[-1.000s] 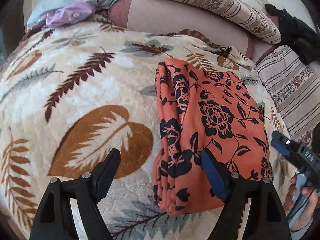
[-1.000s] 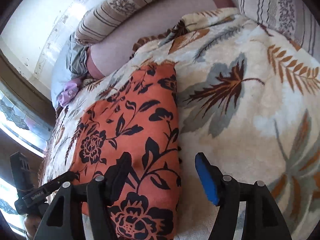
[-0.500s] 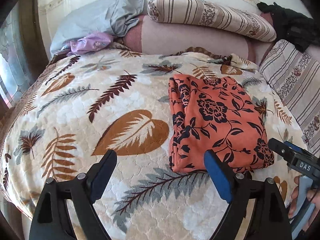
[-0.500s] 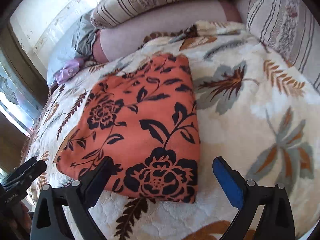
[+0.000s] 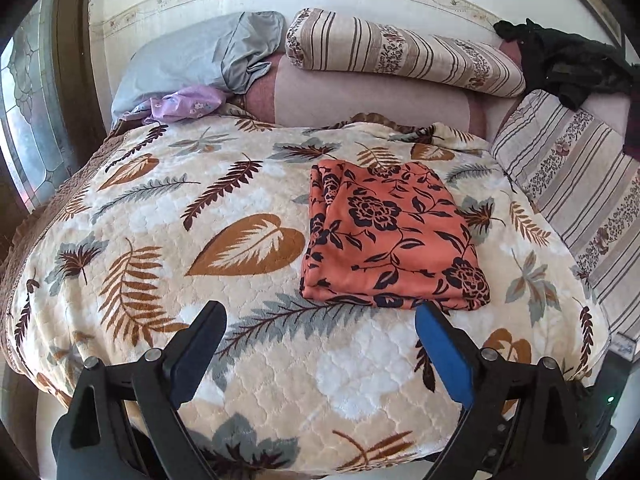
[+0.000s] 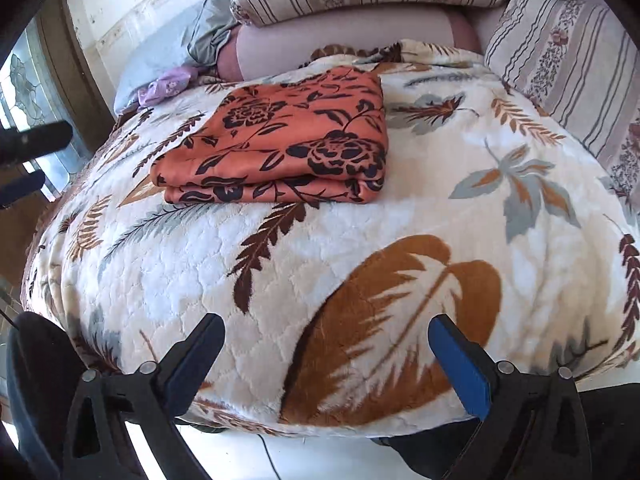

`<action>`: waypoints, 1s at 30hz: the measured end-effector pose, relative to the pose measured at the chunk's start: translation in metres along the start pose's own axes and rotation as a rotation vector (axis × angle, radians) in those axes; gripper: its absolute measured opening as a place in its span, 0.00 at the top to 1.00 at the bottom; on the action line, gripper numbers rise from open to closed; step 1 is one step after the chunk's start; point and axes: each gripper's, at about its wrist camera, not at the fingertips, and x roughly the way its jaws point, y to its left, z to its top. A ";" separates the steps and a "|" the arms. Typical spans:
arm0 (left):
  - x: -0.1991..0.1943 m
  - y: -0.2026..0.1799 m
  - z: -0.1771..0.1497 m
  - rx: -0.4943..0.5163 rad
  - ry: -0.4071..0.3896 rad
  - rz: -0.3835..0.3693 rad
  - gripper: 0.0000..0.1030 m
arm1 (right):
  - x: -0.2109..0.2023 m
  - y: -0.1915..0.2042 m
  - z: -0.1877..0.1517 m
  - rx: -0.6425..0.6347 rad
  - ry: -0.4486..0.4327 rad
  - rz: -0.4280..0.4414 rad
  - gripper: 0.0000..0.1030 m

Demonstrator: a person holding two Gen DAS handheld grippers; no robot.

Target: Fold small clothes

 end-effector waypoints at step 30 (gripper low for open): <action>0.012 -0.017 0.026 0.053 -0.029 0.072 0.07 | -0.034 0.006 0.092 -0.185 -0.126 -0.098 0.00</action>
